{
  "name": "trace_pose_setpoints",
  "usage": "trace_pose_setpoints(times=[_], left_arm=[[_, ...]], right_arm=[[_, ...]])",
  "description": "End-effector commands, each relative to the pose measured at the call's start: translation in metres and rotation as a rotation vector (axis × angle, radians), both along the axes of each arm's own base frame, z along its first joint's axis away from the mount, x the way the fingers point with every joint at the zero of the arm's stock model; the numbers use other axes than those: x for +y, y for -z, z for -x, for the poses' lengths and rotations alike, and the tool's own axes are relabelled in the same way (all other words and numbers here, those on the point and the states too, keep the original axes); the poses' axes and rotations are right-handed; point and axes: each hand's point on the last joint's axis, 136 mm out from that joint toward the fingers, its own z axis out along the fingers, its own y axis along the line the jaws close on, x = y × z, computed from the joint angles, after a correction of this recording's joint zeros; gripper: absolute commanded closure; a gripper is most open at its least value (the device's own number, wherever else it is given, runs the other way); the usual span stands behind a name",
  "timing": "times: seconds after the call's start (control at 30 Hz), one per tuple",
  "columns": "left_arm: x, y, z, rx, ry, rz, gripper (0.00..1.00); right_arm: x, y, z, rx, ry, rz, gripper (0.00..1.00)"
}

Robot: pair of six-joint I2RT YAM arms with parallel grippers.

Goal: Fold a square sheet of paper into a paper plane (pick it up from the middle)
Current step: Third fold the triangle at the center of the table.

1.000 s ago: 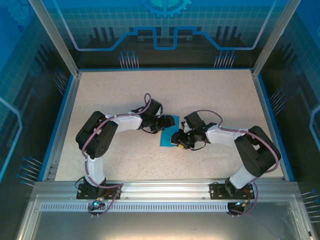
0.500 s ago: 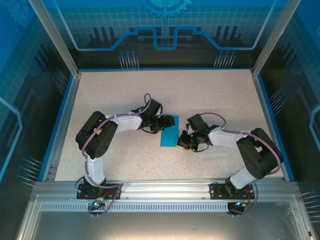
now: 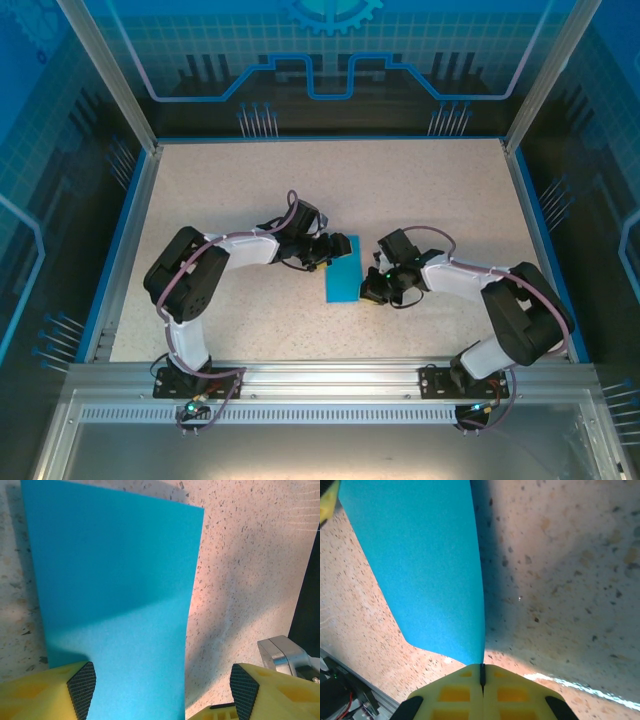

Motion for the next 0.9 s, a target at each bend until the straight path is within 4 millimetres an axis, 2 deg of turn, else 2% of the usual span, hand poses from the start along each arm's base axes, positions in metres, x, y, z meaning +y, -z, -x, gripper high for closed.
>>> trace_pose_setpoints(times=[0.0,0.43,0.73,0.87], left_arm=[[0.002,-0.001,0.000,-0.012,0.013,0.001,0.26],[0.013,0.027,0.005,0.042,0.003,-0.085,0.32],[0.012,0.027,0.006,0.043,0.008,-0.086,0.33],[0.008,0.012,0.003,0.016,0.016,-0.059,0.32]], right_arm=[[-0.004,-0.005,0.008,0.018,-0.031,-0.002,1.00],[0.029,-0.034,-0.026,-0.123,-0.045,-0.133,1.00],[0.044,-0.043,-0.047,-0.182,-0.042,-0.170,1.00],[0.046,-0.037,-0.050,-0.173,-0.039,-0.163,1.00]])
